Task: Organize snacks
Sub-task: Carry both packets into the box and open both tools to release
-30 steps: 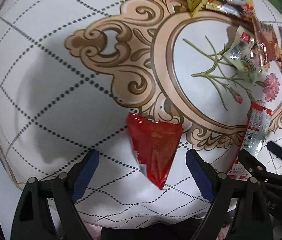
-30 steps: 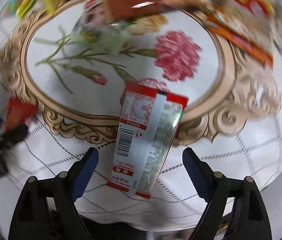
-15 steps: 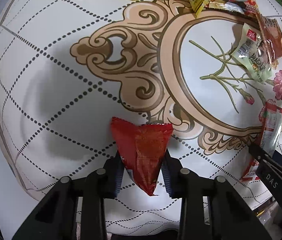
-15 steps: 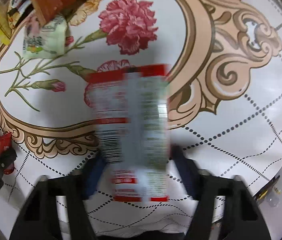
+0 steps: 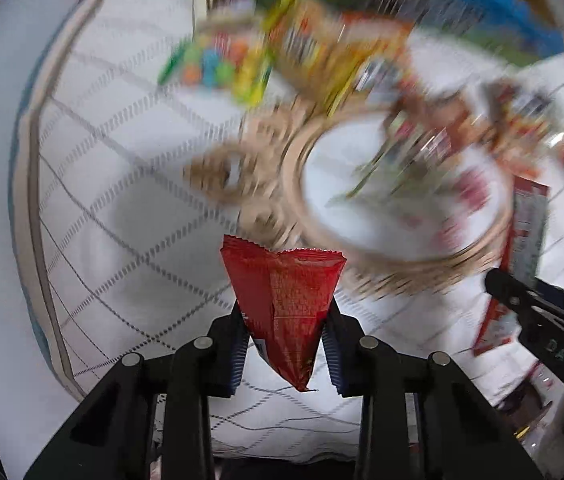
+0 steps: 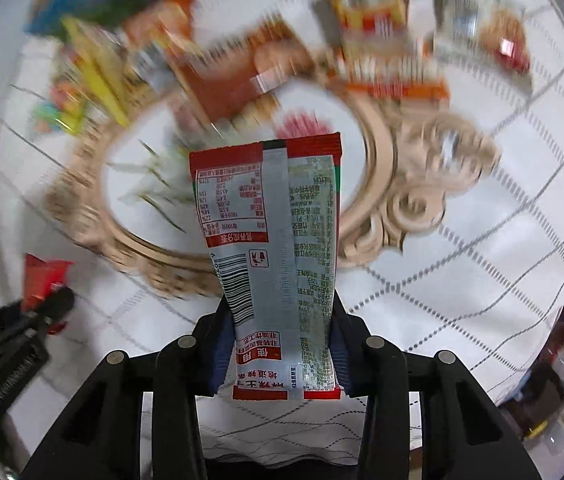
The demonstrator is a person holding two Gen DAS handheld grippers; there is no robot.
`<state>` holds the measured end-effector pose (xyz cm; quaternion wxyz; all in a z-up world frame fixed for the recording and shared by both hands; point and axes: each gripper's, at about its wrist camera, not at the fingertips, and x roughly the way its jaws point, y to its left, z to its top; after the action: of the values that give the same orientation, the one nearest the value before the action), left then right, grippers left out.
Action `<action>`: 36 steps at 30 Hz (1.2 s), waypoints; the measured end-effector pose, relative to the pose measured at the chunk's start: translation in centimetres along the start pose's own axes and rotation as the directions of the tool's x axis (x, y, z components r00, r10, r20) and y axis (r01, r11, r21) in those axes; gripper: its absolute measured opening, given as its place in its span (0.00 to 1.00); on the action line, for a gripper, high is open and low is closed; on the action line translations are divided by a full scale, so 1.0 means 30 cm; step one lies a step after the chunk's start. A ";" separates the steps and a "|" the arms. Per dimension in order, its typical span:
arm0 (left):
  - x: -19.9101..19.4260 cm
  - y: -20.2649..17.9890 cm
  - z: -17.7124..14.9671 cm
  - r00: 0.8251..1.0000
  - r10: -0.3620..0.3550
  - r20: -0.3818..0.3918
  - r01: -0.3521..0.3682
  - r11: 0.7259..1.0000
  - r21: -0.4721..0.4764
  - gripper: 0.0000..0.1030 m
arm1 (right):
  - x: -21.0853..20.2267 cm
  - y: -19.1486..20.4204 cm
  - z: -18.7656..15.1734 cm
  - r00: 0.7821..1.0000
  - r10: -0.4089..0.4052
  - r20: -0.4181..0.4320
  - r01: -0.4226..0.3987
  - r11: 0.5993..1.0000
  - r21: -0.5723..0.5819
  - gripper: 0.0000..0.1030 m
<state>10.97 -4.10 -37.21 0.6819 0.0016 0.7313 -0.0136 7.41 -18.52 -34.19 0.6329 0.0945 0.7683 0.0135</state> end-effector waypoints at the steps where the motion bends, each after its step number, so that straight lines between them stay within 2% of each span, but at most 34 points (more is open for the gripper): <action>1: -0.054 -0.004 0.025 0.999 -0.020 0.031 0.020 1.000 -0.001 0.29 | -0.072 0.008 0.015 0.999 0.025 0.030 -0.025 1.000 -0.006 0.43; 4: -0.238 0.007 0.162 0.988 -0.088 0.130 0.088 0.996 0.005 0.29 | -0.253 0.028 0.075 0.991 0.084 0.105 -0.082 0.996 -0.021 0.43; 7: -0.393 -0.011 0.328 0.969 -0.139 0.203 0.140 0.990 0.010 0.29 | -0.435 0.059 0.186 0.972 0.139 0.191 -0.134 0.990 -0.037 0.43; 10: -0.511 -0.005 0.477 0.956 -0.150 0.252 0.151 0.988 0.015 0.29 | -0.561 0.089 0.333 0.953 0.174 0.248 -0.168 0.985 -0.048 0.43; 12: -0.549 -0.006 0.573 0.955 -0.141 0.260 0.142 0.990 0.016 0.29 | -0.606 0.092 0.421 0.943 0.178 0.281 -0.171 0.984 -0.050 0.43; 13: -0.562 0.059 0.643 0.957 -0.150 0.250 0.150 0.989 0.017 0.29 | -0.615 0.077 0.473 0.941 0.180 0.285 -0.173 0.984 -0.050 0.43; 17: -0.422 0.098 0.837 0.970 -0.175 0.171 0.179 0.984 -0.009 0.29 | -0.512 0.132 0.689 0.942 0.205 0.265 -0.207 0.978 -0.019 0.43; 19: -0.390 0.096 0.890 0.976 -0.182 0.120 0.185 0.982 -0.018 0.29 | -0.477 0.142 0.785 0.948 0.198 0.249 -0.203 0.979 -0.005 0.43; 21: -0.354 0.113 0.937 0.974 -0.210 0.080 0.213 0.976 -0.041 0.29 | -0.405 0.134 0.855 0.955 0.192 0.226 -0.199 0.980 0.009 0.43; 26: -0.242 0.137 1.000 0.959 -0.283 -0.028 0.279 0.956 -0.089 0.30 | -0.253 0.157 0.962 0.968 0.162 0.194 -0.171 0.985 0.029 0.43; 33: -0.176 0.135 1.030 0.956 -0.287 -0.060 0.281 0.955 -0.093 0.31 | -0.127 0.185 1.010 0.981 0.137 0.134 -0.142 0.989 0.030 0.43; 35: -0.159 0.125 1.026 0.955 -0.287 -0.069 0.281 0.956 -0.087 0.32 | -0.098 0.197 1.027 0.984 0.136 0.112 -0.138 0.990 0.011 0.45; 36: -0.147 0.122 1.023 0.956 -0.282 -0.078 0.276 0.957 -0.087 0.33 | -0.066 0.200 1.049 0.986 0.137 0.098 -0.138 0.990 0.011 0.50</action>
<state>41.97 -1.05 -35.01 0.6393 -0.1266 0.7540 -0.0822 39.23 -16.06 -37.65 0.6662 0.1534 0.7284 0.0458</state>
